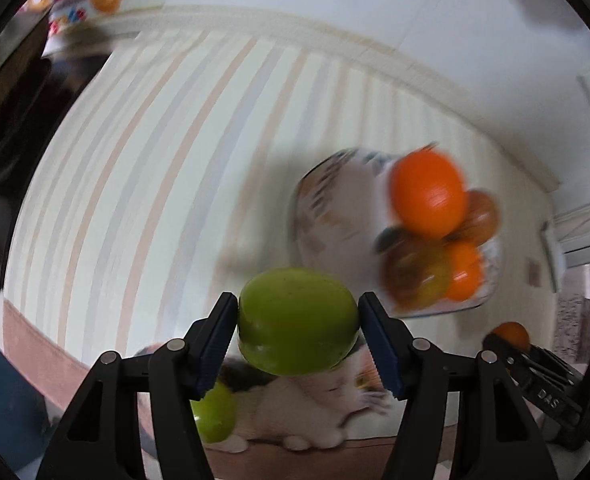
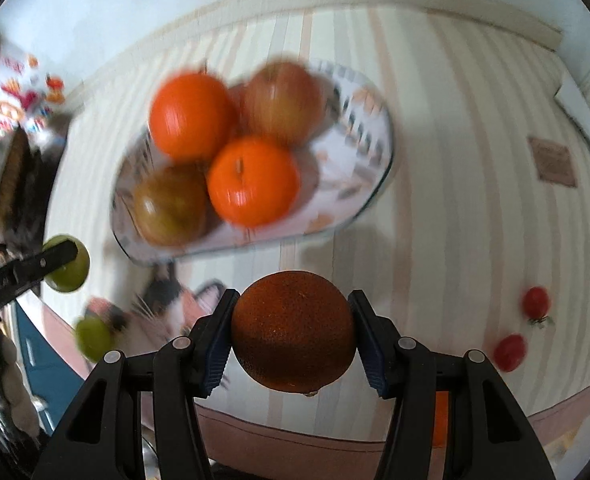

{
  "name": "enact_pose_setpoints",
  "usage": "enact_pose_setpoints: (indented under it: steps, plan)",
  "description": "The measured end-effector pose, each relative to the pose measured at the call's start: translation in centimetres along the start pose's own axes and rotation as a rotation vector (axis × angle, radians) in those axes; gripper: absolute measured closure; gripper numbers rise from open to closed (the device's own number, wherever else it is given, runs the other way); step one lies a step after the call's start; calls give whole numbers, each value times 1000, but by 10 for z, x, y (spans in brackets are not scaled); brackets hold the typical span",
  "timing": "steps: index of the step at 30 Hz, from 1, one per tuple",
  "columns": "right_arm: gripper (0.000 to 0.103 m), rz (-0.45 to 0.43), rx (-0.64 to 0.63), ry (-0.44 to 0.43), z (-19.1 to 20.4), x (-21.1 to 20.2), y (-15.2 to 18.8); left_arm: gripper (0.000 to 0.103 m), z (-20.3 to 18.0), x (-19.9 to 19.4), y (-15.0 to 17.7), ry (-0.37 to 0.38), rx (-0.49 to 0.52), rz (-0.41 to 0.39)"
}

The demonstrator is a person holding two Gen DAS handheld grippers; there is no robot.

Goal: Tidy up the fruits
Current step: 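Place the green apple and dark orange on the plate and open both tools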

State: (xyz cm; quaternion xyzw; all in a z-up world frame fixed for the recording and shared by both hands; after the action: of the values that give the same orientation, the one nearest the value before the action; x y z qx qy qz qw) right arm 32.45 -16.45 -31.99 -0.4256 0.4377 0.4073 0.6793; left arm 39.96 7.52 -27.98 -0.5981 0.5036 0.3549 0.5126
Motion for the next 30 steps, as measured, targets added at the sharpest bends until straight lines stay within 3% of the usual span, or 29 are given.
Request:
enact_pose_setpoints:
  steps: [6, 12, 15, 24, 28, 30]
  plan:
    - [45, -51, 52, 14, -13, -3, -52, 43, -28, 4, -52, 42, 74, 8]
    - [45, -1, 88, 14, -26, 25, -86, 43, -28, 59, -84, 36, 101, 144]
    - [45, 30, 112, 9, -39, 36, -90, 43, -25, 78, -89, 44, 93, 207]
    - [43, 68, 125, 1, -45, 51, -100, 42, -24, 97, -88, 28, 73, 280]
    - [33, 74, 143, -8, -44, 53, -103, 42, -28, 93, -88, 32, 89, 266]
    - [27, 70, 142, -5, -43, 49, -104, 37, -29, 86, -90, 30, 94, 249]
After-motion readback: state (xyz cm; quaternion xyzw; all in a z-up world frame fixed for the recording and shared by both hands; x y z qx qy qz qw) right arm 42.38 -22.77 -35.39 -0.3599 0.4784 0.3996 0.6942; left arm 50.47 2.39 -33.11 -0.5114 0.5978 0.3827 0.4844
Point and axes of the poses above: each gripper's, at about its wrist camera, not at the fingertips, and x roughly the way its jaws point, z to its left, y to its underside, the point moved 3 cm from there along x, roughly the way its jaws point
